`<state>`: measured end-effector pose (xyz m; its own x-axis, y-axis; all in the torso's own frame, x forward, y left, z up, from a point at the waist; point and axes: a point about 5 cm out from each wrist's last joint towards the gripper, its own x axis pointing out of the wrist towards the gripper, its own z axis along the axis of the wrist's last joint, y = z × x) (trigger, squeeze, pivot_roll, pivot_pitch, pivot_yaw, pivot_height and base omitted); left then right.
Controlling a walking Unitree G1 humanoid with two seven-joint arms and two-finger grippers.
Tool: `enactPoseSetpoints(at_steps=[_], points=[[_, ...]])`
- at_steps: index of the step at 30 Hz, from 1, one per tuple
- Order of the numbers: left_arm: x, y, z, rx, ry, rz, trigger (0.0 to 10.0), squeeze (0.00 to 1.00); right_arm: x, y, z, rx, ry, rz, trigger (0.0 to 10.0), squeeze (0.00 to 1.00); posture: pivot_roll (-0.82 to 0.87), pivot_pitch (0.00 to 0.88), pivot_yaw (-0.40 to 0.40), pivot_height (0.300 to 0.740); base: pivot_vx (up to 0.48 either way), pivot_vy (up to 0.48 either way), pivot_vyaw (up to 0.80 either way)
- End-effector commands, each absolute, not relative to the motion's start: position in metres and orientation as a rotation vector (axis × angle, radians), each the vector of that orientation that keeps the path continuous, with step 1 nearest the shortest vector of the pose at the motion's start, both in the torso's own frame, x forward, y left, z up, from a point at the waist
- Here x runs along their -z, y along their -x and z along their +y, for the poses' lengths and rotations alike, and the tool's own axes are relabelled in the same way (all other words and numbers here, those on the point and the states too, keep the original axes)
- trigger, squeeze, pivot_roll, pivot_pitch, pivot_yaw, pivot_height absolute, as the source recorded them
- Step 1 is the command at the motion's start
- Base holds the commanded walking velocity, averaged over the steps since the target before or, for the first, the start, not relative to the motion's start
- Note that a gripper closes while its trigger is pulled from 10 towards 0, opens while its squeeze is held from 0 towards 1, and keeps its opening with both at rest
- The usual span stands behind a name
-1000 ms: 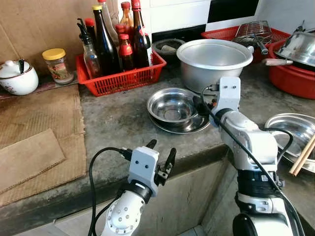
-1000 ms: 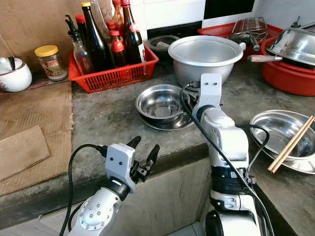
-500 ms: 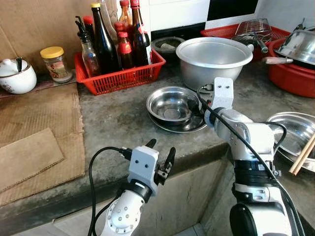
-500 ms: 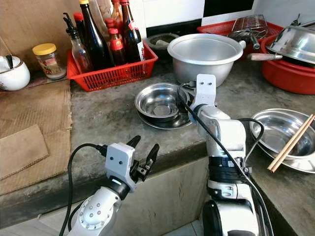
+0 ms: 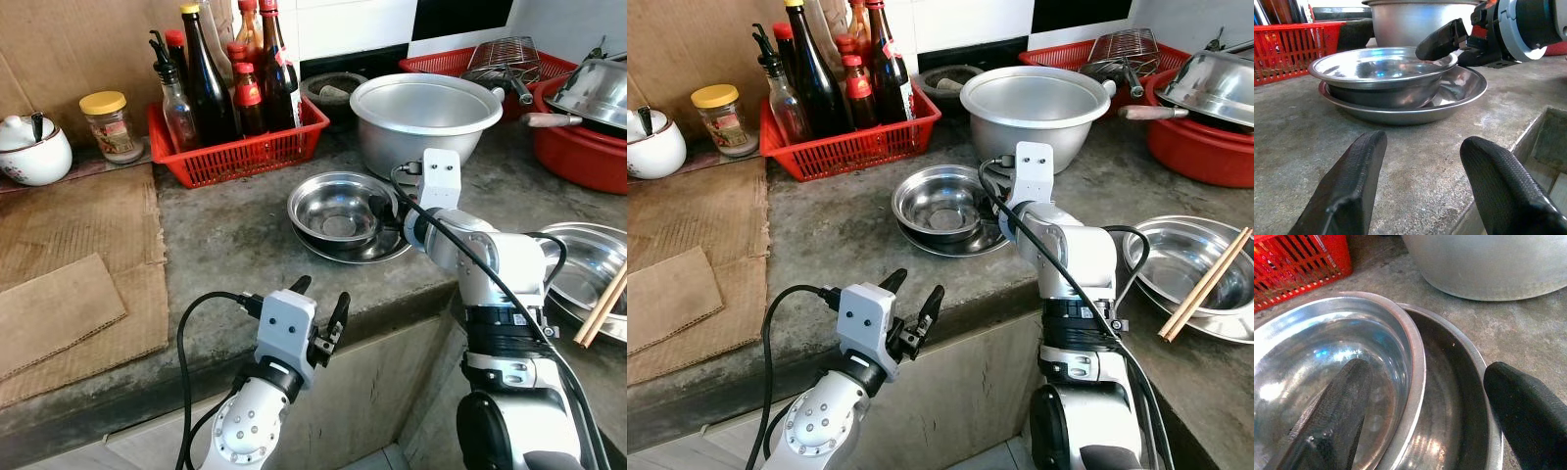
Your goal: Kitchen organization
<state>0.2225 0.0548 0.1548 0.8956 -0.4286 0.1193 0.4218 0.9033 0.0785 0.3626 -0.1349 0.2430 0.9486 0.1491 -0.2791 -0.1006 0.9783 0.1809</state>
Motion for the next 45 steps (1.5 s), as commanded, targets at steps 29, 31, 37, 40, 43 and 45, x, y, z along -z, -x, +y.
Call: enactPoseSetpoints(at_steps=[29,31,37,40,43,45], points=[[-0.154,-0.221,0.051,0.451,-0.036,-0.129,10.0,0.00,-0.232,-0.354,-0.117,-0.250,-0.122,0.387,0.0,0.00,0.09,0.074,-0.013,0.740,0.000,0.000,0.00],[-0.154,-0.221,0.051,0.452,-0.035,-0.129,10.0,0.00,-0.229,-0.355,-0.119,-0.239,-0.139,0.413,0.0,0.00,0.09,0.077,-0.018,0.740,0.000,0.000,0.00],[-0.155,-0.220,0.051,0.449,-0.027,-0.131,10.0,0.00,-0.229,-0.358,-0.124,-0.207,-0.187,0.423,0.0,0.00,0.09,0.088,-0.018,0.740,0.000,0.000,0.00],[-0.154,-0.219,0.051,0.449,-0.027,-0.128,10.0,0.00,-0.228,-0.359,-0.127,-0.179,-0.235,0.427,0.0,0.00,0.09,0.092,-0.016,0.740,0.000,0.000,0.00],[-0.154,-0.219,0.051,0.448,-0.027,-0.128,10.0,0.00,-0.228,-0.359,-0.128,-0.169,-0.260,0.428,0.0,0.00,0.09,0.093,-0.019,0.740,0.000,0.000,0.00],[-0.154,-0.219,0.052,0.447,-0.027,-0.128,10.0,0.00,-0.227,-0.359,-0.130,-0.156,-0.289,0.435,0.0,0.00,0.09,0.094,-0.018,0.740,0.000,0.000,0.00]])
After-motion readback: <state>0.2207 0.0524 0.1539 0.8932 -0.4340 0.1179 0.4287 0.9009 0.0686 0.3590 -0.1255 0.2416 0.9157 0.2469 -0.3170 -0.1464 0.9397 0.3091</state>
